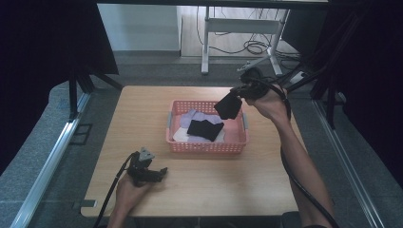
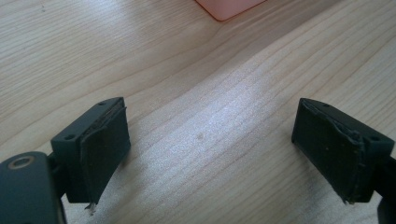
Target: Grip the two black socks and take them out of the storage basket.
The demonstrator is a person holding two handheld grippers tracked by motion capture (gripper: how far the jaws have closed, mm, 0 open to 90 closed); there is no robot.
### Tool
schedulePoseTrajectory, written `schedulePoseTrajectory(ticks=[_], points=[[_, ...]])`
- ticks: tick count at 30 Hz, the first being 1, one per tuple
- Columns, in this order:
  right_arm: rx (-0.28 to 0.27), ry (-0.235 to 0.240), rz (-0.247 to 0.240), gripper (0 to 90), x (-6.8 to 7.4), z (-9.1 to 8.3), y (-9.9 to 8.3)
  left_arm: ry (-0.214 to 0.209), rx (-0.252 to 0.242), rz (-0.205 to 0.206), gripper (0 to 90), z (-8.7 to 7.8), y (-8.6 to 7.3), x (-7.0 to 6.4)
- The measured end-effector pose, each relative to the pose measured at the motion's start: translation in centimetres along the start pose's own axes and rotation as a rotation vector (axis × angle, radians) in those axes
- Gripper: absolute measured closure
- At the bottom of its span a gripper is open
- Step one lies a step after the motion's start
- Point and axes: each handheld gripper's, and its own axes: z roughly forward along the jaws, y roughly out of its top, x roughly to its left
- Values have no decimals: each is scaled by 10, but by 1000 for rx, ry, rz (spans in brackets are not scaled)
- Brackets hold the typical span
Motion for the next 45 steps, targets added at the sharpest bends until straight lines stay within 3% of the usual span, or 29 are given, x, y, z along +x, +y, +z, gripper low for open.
schedulePoseTrajectory(ticks=[9,23,38,45], points=[[-18,-62,24,900,-16,-28,-13,0,0,-1,108,0,0,0],[-17,-120,69,900,-34,-51,-44,0,-2,-1,108,0,0,0],[38,-167,159,900,-59,-52,-108,0,1,0,108,0,0,0],[88,-170,201,900,-66,-42,-139,0,2,1,108,0,0,0]])
